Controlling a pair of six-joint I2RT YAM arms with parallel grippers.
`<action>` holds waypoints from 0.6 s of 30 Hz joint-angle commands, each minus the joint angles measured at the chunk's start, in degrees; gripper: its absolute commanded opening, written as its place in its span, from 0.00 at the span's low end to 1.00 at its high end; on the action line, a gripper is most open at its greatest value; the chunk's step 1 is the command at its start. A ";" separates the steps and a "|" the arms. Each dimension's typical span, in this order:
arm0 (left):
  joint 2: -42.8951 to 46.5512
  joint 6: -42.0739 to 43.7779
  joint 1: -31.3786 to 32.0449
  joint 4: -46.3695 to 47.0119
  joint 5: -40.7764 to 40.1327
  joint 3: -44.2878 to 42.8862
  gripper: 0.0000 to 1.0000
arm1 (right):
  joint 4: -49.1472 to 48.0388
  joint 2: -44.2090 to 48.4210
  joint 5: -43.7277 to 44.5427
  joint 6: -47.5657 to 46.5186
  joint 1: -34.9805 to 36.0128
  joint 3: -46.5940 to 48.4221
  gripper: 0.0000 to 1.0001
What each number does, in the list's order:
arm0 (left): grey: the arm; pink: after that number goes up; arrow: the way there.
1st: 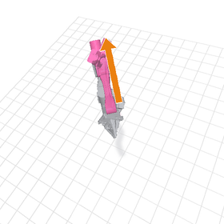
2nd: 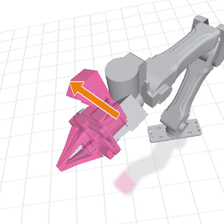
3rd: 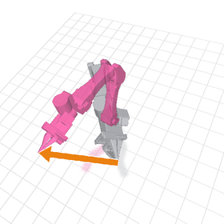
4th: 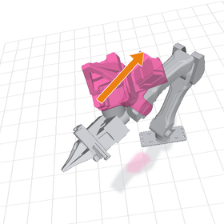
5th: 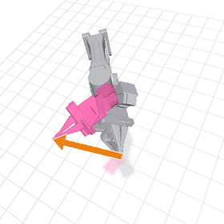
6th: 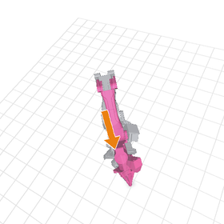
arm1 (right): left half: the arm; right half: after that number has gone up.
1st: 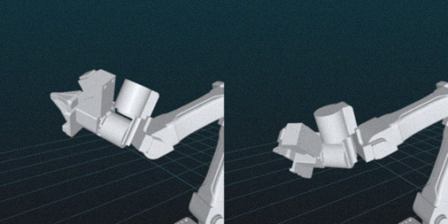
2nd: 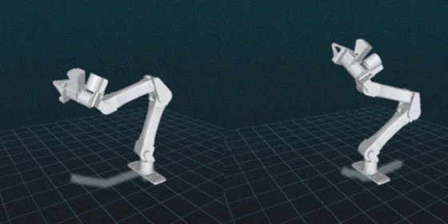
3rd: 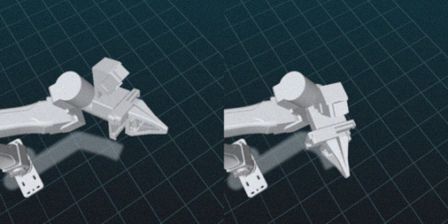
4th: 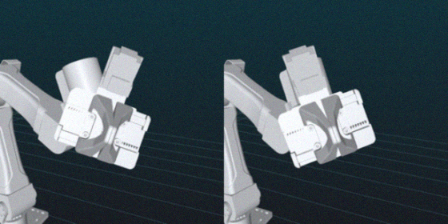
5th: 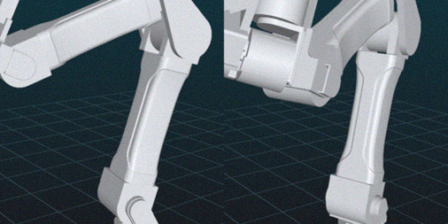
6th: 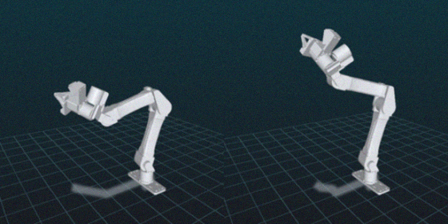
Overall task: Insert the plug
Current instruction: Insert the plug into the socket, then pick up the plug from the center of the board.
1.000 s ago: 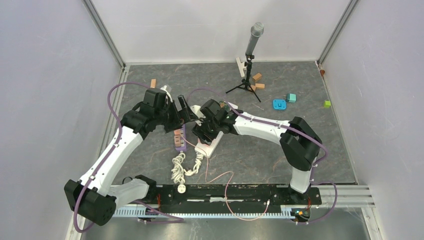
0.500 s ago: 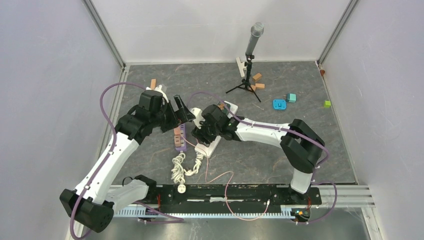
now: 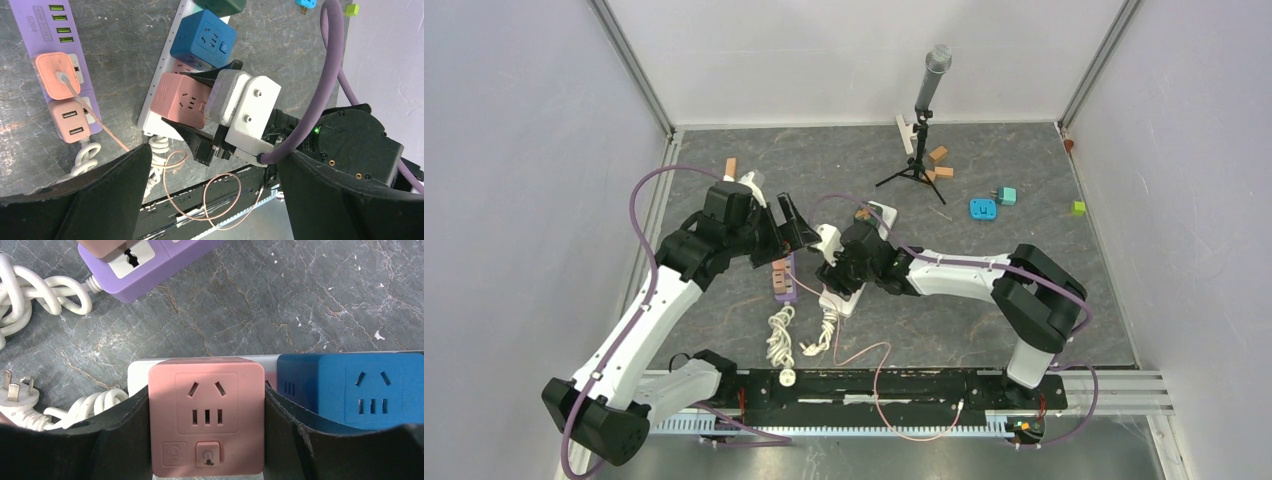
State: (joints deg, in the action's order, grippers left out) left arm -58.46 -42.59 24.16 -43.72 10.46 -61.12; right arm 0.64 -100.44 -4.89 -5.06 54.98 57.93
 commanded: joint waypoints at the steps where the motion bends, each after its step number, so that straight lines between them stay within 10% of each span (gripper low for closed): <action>1: 0.42 -0.93 -1.48 0.70 -6.69 -2.29 1.00 | 18.13 -2.23 0.24 -0.74 0.17 -7.65 0.00; 10: 0.36 2.68 -1.47 2.14 -6.96 -4.79 1.00 | 29.69 2.96 -1.44 3.15 -1.66 19.14 0.93; 18: -0.85 3.57 -1.53 5.75 -4.79 -5.55 1.00 | 32.69 9.22 4.53 6.18 -9.78 24.06 0.98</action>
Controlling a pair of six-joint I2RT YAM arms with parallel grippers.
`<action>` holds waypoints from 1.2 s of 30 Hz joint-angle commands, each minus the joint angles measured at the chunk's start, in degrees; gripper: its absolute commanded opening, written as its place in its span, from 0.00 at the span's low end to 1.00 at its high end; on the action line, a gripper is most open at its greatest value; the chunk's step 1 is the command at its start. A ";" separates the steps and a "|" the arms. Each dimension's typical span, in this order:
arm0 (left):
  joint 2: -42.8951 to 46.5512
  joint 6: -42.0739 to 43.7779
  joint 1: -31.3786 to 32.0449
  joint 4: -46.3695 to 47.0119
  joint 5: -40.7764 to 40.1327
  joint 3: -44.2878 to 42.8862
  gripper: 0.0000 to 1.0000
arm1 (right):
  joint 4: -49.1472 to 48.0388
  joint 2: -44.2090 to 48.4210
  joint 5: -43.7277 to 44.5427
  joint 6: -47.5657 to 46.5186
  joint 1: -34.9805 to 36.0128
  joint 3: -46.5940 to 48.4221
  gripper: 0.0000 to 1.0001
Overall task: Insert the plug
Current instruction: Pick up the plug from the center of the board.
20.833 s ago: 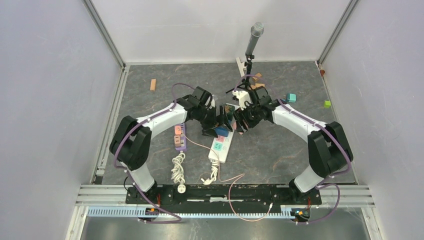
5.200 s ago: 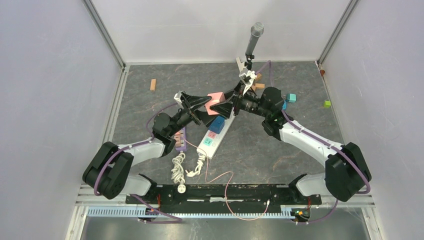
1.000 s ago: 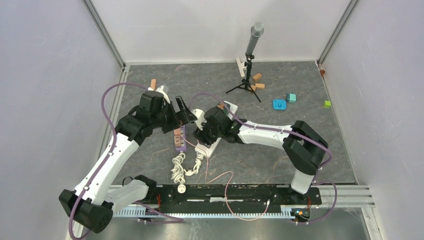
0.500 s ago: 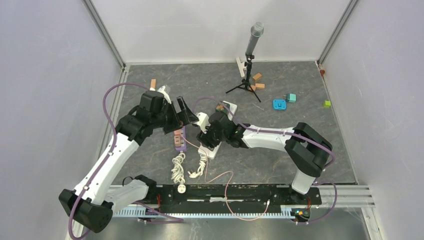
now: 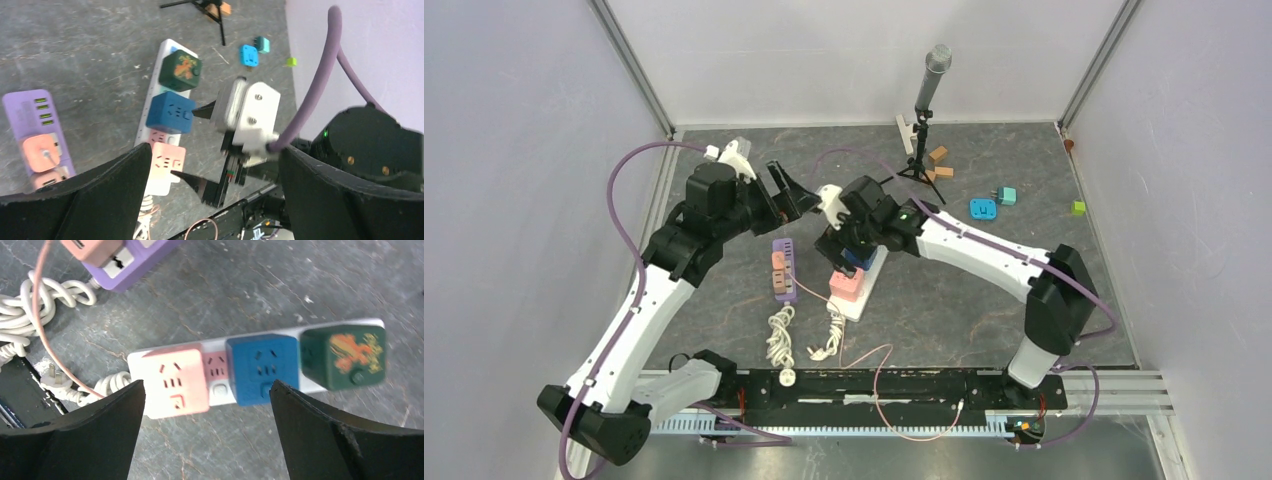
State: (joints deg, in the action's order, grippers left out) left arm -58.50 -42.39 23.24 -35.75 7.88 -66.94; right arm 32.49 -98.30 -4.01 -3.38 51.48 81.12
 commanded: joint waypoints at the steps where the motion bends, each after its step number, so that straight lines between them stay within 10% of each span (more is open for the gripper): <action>1: -0.93 3.06 -0.61 -1.53 -1.81 0.56 1.00 | 0.30 8.51 3.62 5.66 -8.65 -0.76 0.98; 21: -7.23 1.54 -0.61 4.43 6.76 1.02 1.00 | -9.30 -0.41 -3.78 23.06 -54.00 -11.26 0.98; 36: -16.02 4.73 -0.76 2.61 6.92 -4.87 1.00 | 0.20 -20.85 13.79 10.19 -56.41 13.16 0.93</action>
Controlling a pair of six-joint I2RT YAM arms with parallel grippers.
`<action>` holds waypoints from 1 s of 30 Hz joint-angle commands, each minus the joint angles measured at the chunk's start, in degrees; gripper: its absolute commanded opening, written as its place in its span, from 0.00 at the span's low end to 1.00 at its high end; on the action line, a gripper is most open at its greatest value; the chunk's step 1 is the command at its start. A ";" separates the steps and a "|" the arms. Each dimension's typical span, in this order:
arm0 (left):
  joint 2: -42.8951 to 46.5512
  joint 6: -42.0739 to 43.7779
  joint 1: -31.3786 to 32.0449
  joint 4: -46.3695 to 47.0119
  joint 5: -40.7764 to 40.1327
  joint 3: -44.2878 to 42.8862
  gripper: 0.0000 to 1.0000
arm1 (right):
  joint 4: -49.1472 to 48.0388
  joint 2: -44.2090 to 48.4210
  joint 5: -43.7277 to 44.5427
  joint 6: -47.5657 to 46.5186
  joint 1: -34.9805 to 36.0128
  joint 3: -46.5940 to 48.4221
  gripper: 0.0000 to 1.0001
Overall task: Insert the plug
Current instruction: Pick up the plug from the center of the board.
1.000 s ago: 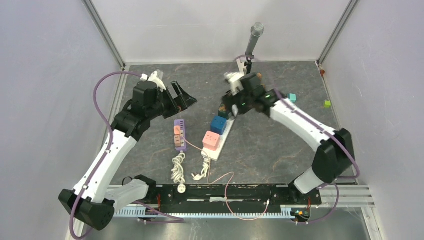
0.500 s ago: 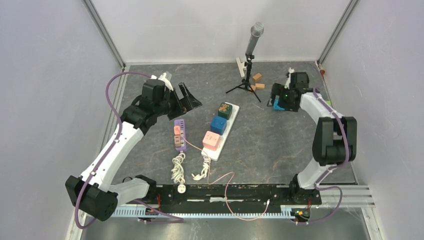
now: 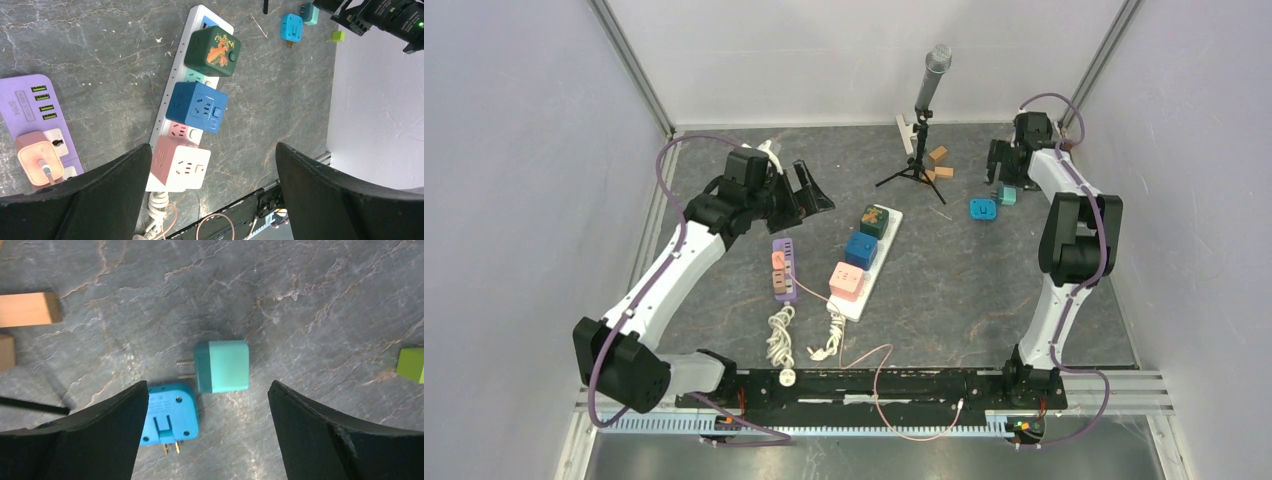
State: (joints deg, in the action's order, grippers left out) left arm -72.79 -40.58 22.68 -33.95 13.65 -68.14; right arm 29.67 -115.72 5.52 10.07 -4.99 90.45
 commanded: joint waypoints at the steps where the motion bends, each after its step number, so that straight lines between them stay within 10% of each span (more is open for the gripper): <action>1: -2.18 2.95 -0.22 0.82 1.28 -4.00 1.00 | 2.82 -3.99 3.83 -3.64 0.07 3.86 0.91; 30: -4.29 3.30 -0.43 0.38 2.38 -6.04 1.00 | -5.09 -1.48 1.35 -4.42 -0.98 -6.43 0.38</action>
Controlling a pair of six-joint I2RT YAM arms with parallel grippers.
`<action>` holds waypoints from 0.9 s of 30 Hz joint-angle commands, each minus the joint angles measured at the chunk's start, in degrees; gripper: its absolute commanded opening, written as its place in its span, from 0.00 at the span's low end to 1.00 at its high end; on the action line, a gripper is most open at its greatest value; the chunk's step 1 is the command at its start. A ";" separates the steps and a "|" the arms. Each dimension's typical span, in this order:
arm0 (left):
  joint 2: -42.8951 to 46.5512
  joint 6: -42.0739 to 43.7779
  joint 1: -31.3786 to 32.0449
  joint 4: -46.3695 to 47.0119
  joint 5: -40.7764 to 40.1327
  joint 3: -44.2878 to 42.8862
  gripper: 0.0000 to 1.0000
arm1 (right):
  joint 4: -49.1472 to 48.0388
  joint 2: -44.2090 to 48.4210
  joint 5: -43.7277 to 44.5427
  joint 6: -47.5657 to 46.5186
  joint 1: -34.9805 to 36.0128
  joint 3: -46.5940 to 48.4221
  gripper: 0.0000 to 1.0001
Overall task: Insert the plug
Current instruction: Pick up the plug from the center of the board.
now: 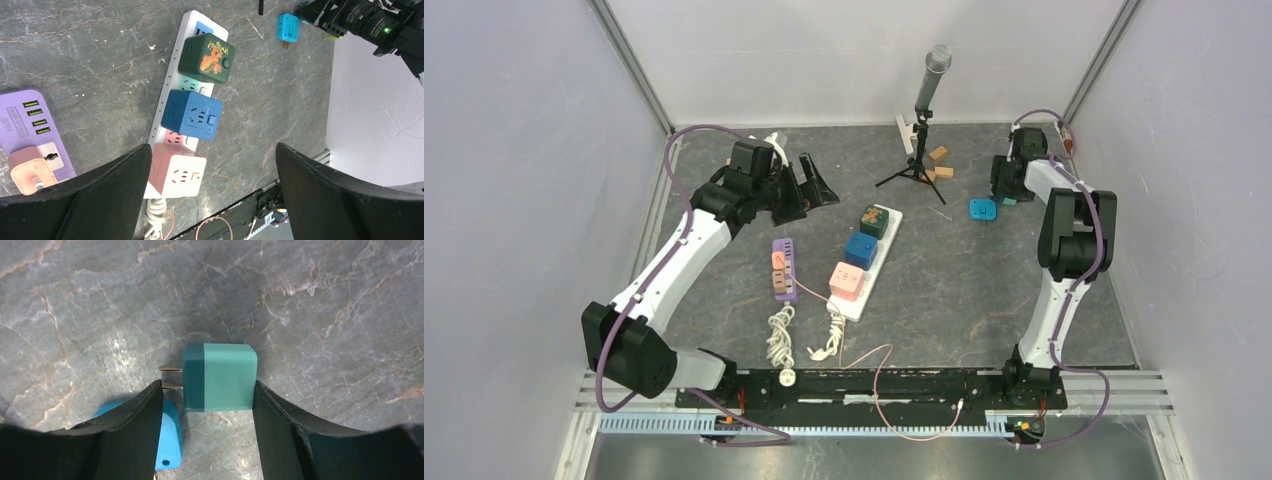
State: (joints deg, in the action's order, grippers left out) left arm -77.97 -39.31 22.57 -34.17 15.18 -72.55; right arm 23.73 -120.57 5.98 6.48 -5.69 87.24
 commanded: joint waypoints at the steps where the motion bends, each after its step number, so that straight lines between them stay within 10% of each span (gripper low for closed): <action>1: 0.89 2.04 -0.31 0.60 0.91 -1.63 1.00 | 0.71 4.54 0.52 -0.76 -0.28 -4.09 0.38; 27: -5.99 -14.79 0.45 17.25 22.71 6.48 1.00 | 3.89 40.71 -16.99 -5.98 22.32 -23.38 0.39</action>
State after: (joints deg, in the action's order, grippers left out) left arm -83.24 -45.52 22.48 -26.55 30.57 -69.25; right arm 27.46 -85.30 -5.74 2.24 13.26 65.73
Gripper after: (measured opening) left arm 0.994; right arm 0.646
